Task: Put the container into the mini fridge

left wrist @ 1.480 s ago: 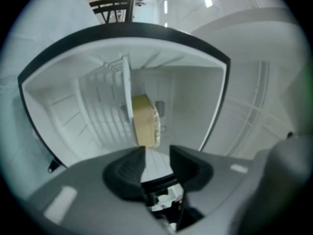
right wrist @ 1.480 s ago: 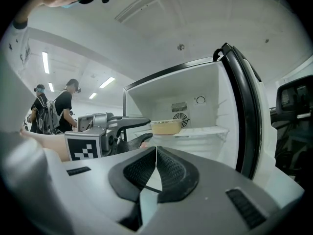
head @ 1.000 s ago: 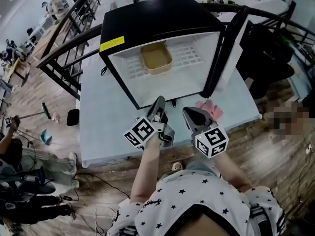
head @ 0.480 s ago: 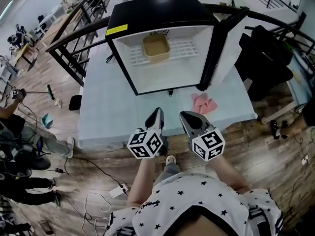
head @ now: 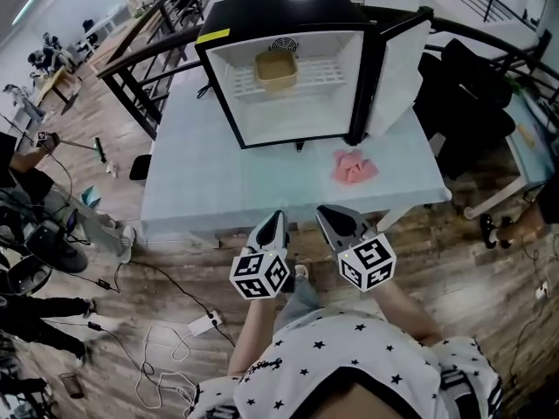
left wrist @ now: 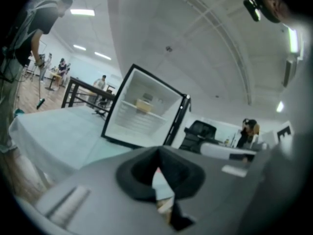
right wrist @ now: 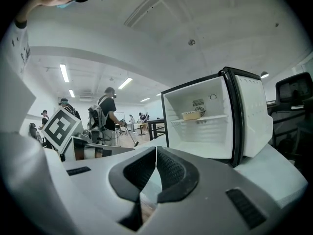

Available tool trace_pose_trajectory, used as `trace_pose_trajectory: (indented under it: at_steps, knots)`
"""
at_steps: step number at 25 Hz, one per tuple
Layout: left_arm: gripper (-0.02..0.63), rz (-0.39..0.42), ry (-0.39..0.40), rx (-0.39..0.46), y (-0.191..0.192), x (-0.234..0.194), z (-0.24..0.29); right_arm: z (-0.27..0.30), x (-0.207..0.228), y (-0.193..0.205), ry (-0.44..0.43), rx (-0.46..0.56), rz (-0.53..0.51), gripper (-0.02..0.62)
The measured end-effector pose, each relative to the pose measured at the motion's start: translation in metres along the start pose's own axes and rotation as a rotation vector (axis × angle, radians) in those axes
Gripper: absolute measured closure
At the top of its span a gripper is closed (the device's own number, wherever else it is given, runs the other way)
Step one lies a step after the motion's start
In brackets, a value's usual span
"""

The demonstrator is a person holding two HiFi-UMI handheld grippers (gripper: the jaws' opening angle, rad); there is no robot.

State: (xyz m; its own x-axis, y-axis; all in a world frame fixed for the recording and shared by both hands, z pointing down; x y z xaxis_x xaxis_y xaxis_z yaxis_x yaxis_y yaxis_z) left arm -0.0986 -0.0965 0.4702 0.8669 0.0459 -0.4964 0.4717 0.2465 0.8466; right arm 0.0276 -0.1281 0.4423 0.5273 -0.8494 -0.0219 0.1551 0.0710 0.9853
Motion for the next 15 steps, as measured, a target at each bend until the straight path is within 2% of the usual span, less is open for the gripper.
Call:
trace_pose_trajectory:
  at_steps: [7, 15]
  knots:
    - [0.601, -0.006, 0.012, -0.027, 0.037, 0.022, -0.036, -0.037, -0.022, 0.016, -0.003, -0.008, 0.002, 0.574]
    - [0.601, -0.027, 0.028, -0.038, 0.057, 0.033, -0.058, -0.063, -0.035, 0.028, 0.004, -0.015, 0.016, 0.574]
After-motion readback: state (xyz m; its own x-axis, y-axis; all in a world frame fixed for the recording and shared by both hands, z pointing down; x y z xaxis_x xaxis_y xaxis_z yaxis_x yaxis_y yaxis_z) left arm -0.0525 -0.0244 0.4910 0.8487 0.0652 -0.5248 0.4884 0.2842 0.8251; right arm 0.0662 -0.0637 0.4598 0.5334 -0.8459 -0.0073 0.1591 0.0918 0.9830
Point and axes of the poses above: the fingertips, and each gripper's own axes: z forward along the fingers, x to its right, y out of its underside, the point moved 4 cm from there along -z, backward along the fingers, and after that the axes turned 7 degrees about -z, right-handed, at the moved point
